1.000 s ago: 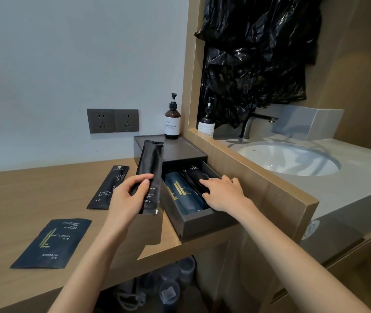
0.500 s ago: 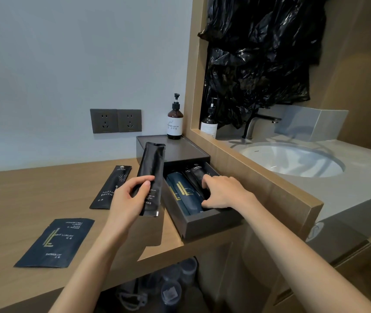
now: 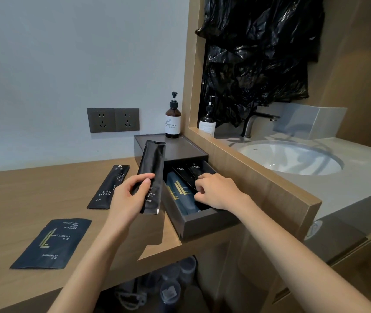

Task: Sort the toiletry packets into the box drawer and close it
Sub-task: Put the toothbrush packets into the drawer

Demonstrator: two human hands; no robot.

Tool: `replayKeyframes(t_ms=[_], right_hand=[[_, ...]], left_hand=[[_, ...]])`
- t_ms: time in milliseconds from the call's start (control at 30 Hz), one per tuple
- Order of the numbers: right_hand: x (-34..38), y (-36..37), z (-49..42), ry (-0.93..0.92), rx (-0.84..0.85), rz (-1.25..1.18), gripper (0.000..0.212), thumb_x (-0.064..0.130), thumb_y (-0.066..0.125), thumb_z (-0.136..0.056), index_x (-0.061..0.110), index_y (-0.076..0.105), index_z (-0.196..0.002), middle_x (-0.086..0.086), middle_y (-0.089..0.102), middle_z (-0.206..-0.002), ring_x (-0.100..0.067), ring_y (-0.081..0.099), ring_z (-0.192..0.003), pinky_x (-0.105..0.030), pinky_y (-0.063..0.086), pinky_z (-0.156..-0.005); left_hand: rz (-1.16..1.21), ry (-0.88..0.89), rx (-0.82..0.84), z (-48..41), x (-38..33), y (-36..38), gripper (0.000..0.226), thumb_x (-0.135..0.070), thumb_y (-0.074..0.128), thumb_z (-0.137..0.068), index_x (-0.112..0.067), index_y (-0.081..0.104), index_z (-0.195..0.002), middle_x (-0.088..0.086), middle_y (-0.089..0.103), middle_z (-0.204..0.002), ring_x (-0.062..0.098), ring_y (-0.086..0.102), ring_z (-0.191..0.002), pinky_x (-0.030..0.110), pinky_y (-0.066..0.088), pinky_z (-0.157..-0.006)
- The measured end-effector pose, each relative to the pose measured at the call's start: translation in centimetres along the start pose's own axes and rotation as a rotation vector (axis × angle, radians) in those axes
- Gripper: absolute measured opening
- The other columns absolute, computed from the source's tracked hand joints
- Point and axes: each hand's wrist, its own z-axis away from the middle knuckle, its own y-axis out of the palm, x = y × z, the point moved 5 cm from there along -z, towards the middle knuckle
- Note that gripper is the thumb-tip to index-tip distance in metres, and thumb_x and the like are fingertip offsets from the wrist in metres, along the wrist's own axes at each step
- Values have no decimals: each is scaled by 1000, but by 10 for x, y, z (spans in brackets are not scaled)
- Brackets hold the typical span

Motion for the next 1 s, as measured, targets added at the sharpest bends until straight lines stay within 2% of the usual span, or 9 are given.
replayKeyframes(t_ms=[100,200,300,400,467,600,800,1000], right_hand=[[1,4,0,-5,34,-38,14,34,50,-88,22,54,-82,-4,59,-110,-27,53,-99,-34,39,-69],[1,6,-2,28,57,-106,13,34,52,-89,22,55,-85,-4,58,-114,-30,48,-110,-36,41,-75],[5,6,-2,73,46,-156,20,34,53,-91,17,61,-85,-6,54,-130,-33,42,-122,-40,41,-84],[10,6,-2,100,21,-138,32,36,53,-92,8,69,-96,-7,47,-142,-30,39,-128,-43,43,-92],[12,6,-4,108,-3,-121,35,36,53,-92,7,69,-100,-7,46,-142,-30,40,-127,-44,44,-95],[17,3,-9,136,-30,-109,36,35,54,-92,3,65,-107,-10,47,-140,-31,41,-125,-47,44,-96],[24,10,-12,212,9,-114,36,33,56,-93,2,57,-112,-17,56,-120,-33,46,-117,-44,46,-92],[15,5,-6,155,-7,-167,31,36,54,-92,10,60,-107,-10,64,-106,-28,59,-100,-44,53,-85]], left_hand=[[-1,-5,-1,0,1,0,21,-19,54,-96,-28,70,-108,-11,67,-109,11,60,-106,32,49,-87],[-3,-11,-1,0,2,0,21,-20,54,-96,-29,69,-108,-10,67,-110,13,60,-106,34,49,-88],[7,-11,1,1,3,1,21,-19,54,-96,-28,69,-107,-9,67,-110,11,60,-106,29,49,-83],[13,-14,-1,0,2,1,21,-19,54,-96,-28,70,-107,-10,68,-109,11,60,-104,26,47,-78],[14,-16,-3,0,2,0,20,-20,54,-96,-29,70,-106,-10,68,-108,11,60,-105,28,47,-80],[19,-29,-3,-1,5,1,21,-21,55,-96,-33,71,-102,-9,69,-109,16,62,-106,41,50,-91],[18,-29,2,0,5,0,21,-22,55,-95,-35,70,-101,-9,69,-110,17,62,-108,44,50,-93],[18,-28,6,0,5,-2,22,-22,55,-95,-37,70,-101,-8,69,-110,19,62,-107,51,51,-94]])
